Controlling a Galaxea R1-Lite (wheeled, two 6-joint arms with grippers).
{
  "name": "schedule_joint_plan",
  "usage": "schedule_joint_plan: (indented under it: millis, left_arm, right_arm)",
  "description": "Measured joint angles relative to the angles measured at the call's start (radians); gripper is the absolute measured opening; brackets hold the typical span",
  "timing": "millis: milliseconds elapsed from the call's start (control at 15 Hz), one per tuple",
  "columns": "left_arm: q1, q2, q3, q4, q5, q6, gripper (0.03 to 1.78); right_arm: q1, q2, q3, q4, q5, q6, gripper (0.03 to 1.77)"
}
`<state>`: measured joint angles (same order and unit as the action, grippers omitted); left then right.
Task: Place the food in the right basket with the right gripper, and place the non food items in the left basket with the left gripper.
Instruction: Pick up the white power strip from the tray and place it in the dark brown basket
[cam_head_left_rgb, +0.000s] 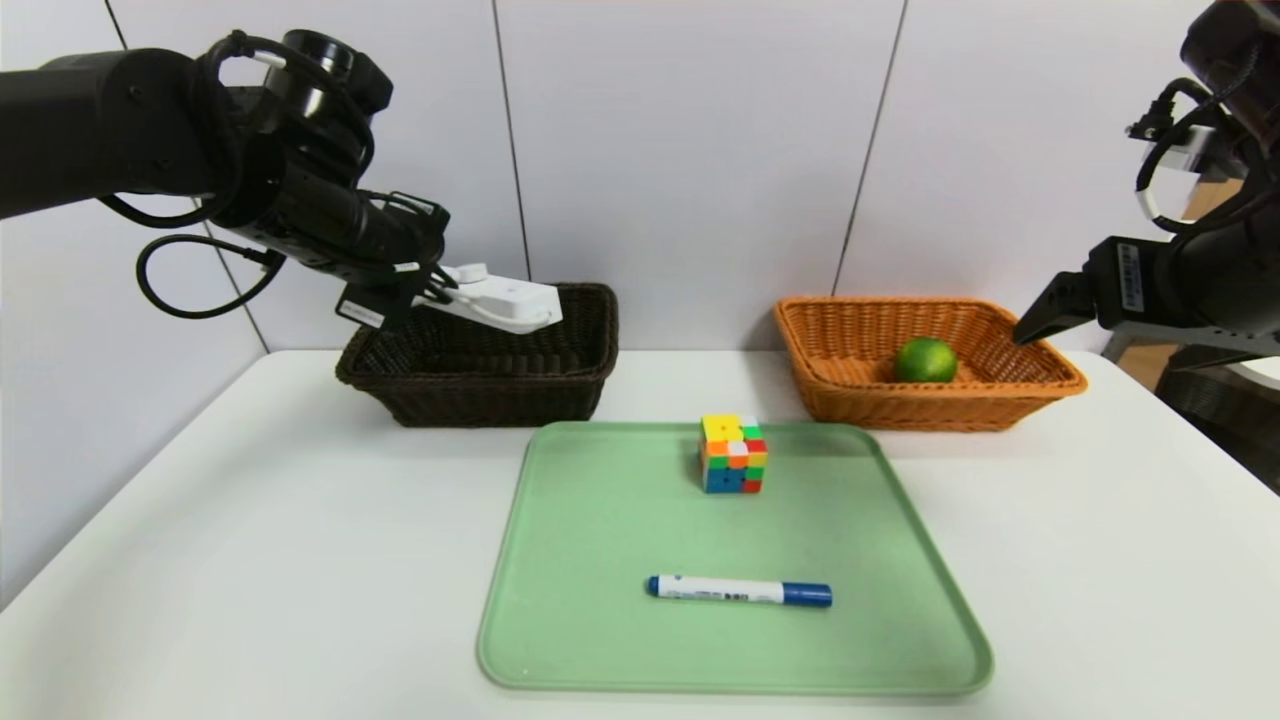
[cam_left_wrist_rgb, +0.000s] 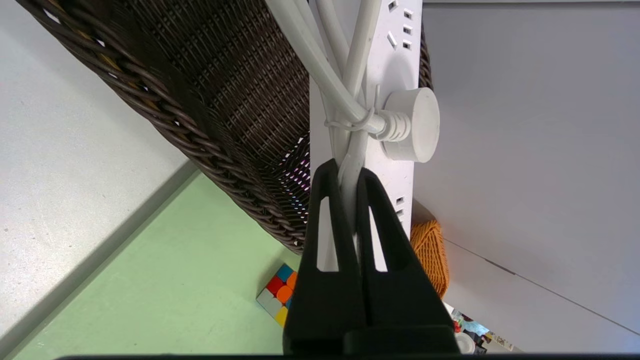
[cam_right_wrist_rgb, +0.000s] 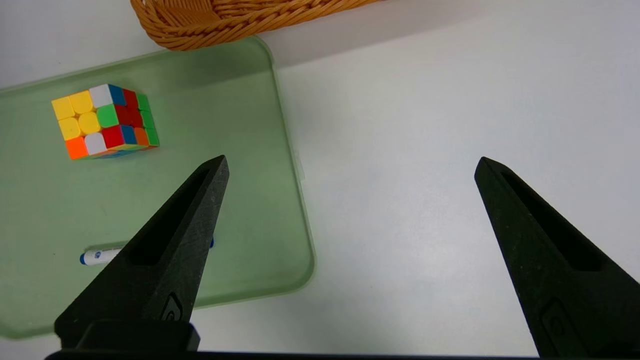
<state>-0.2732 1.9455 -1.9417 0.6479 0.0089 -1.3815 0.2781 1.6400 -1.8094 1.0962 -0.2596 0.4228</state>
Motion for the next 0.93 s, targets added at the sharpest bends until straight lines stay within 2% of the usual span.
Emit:
schedule_joint_plan:
  millis: [933]
  left_arm:
    - [0.035, 0.091, -0.005, -0.03, -0.033, -0.038, 0.05]
  right_arm:
    - [0.0, -0.012, 0.017, 0.001, -0.019, 0.0, 1.7]
